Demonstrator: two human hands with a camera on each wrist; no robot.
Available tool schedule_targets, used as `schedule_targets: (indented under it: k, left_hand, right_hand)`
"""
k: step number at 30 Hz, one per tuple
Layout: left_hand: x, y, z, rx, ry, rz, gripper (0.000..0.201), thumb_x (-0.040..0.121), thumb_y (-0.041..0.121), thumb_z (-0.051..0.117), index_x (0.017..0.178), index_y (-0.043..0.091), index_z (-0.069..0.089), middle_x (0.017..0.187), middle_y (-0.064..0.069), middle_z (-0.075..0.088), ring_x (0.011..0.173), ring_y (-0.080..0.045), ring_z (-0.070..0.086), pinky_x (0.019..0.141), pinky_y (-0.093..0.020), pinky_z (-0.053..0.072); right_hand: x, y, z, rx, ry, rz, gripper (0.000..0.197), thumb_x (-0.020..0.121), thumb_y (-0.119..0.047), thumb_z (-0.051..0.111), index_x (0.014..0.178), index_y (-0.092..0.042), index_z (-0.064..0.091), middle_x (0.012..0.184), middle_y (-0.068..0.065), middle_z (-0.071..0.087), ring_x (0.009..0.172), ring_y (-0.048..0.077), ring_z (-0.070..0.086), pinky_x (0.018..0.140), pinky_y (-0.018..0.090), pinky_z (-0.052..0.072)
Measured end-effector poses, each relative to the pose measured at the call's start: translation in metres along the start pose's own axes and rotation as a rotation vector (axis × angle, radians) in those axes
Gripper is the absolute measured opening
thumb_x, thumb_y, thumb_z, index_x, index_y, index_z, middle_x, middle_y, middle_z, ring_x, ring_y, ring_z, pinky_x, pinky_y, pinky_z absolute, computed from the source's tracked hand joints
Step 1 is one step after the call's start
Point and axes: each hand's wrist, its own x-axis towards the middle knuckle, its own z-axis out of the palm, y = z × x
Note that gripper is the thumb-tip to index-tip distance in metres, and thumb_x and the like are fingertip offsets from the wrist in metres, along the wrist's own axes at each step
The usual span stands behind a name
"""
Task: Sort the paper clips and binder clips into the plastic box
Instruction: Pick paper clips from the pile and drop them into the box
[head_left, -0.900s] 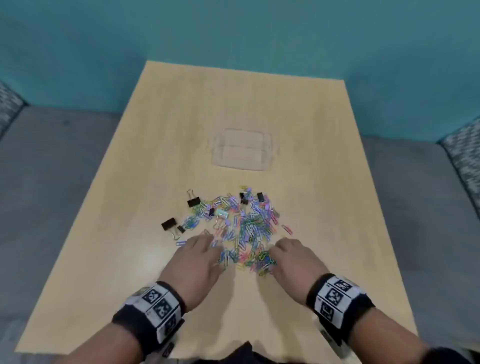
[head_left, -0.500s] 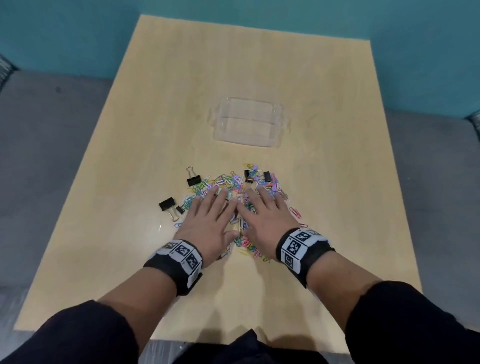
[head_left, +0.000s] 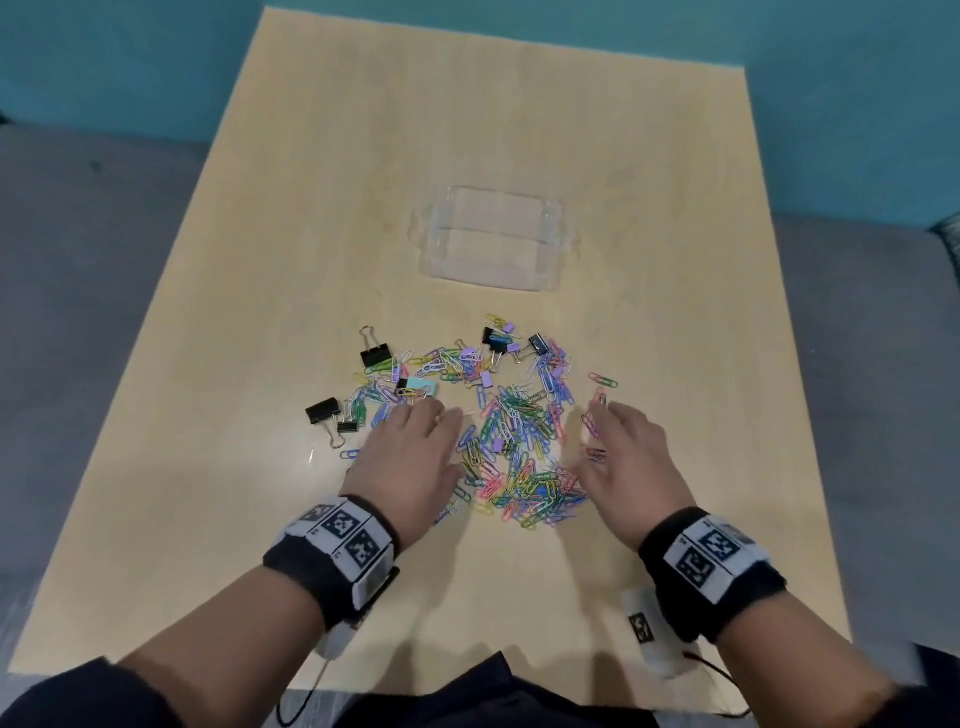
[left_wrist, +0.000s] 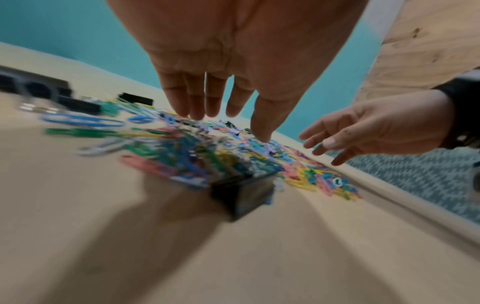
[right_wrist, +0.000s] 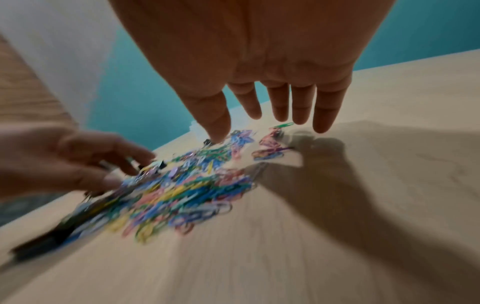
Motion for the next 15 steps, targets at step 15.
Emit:
schedule_targets:
  k: [15]
  left_hand:
    - [-0.016,0.047,0.0,-0.141,-0.093,0.011,0.013,0.088,0.026,0.053,0.094,0.014,0.053,0.1,-0.007,0.05,0.093,-0.031,0.05,0.075,-0.044,0.046]
  right_hand:
    - [-0.003,-0.029,0.02,-0.145,-0.154,-0.123,0.036,0.086,-0.03,0.062,0.118,-0.016,0.051,0.114,0.007,0.045,0.103,0.029,0.043,0.084,0.037,0.041]
